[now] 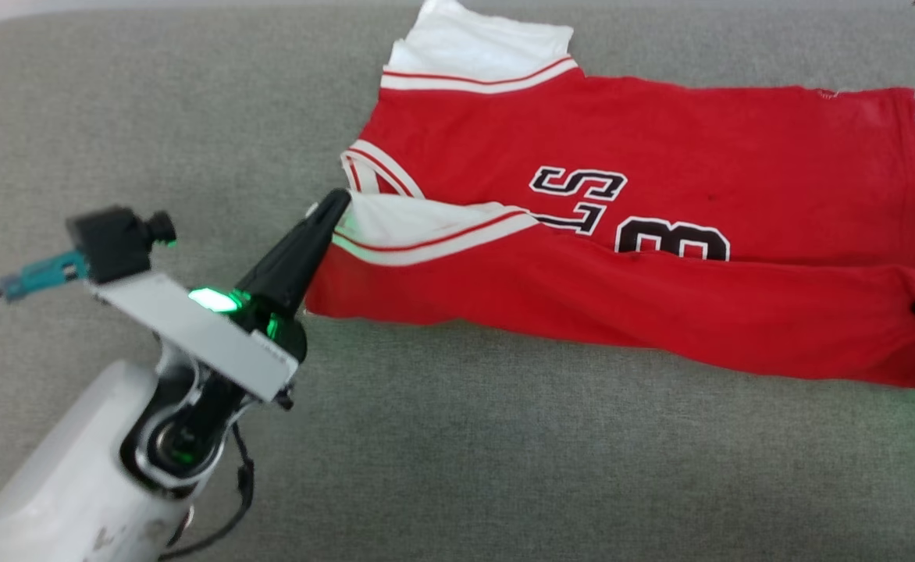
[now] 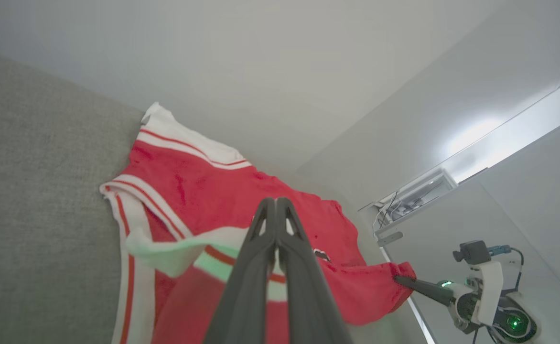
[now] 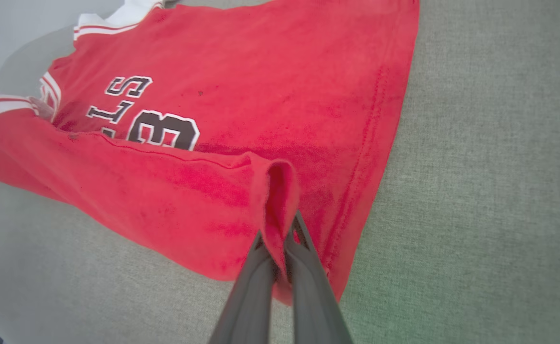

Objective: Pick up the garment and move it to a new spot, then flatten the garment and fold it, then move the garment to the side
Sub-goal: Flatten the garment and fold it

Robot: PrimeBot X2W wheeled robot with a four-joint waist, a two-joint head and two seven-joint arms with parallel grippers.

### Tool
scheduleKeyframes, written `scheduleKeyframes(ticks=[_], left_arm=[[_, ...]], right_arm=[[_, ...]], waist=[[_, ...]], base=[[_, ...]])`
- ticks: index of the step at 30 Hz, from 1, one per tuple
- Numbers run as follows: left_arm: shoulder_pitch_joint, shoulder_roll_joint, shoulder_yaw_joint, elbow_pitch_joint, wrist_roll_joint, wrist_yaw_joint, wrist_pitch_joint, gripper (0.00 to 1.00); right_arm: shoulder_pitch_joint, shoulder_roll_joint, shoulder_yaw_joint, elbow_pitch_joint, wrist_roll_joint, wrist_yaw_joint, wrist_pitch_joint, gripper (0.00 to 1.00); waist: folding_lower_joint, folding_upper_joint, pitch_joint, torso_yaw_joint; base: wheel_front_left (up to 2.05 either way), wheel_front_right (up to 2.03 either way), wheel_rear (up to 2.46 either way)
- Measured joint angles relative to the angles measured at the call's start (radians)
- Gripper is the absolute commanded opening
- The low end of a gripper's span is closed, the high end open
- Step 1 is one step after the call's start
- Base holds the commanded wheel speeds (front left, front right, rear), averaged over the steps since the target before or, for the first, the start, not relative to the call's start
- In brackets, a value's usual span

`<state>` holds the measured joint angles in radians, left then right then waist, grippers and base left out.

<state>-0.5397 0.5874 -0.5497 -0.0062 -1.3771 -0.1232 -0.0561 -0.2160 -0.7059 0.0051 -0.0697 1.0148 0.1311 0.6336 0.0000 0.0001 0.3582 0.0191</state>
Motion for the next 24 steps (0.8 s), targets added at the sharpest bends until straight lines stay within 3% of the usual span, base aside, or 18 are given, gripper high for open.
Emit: scheduleKeyframes(ticks=[9, 22, 23, 24], left_arm=[[-0.128, -0.058, -0.055, 0.262, 0.058, -0.004, -0.01, 0.0], [-0.247, -0.075, -0.181, 0.425, 0.119, -0.005, -0.047, 0.0], [-0.255, -0.075, -0.192, 0.434, 0.118, -0.005, -0.045, 0.25], [-0.262, -0.071, -0.204, 0.439, 0.119, -0.005, -0.04, 0.87]], right_arm=[[-0.134, 0.049, 0.064, 0.143, -0.066, 0.0, -0.025, 0.0], [-0.224, 0.031, 0.162, 0.237, -0.073, 0.0, -0.125, 0.0], [-0.226, 0.029, 0.169, 0.237, -0.072, 0.0, -0.133, 0.0], [-0.226, 0.028, 0.175, 0.236, -0.069, 0.0, -0.142, 0.05]], waist=[[0.0, 0.0, 0.063, -0.015], [0.0, 0.0, 0.131, -0.018], [0.0, 0.0, 0.129, -0.019], [0.0, 0.0, 0.127, -0.019]], base=[[0.0, 0.0, 0.0], [0.0, 0.0, 0.0], [0.0, 0.0, 0.0], [0.0, 0.0, 0.0]])
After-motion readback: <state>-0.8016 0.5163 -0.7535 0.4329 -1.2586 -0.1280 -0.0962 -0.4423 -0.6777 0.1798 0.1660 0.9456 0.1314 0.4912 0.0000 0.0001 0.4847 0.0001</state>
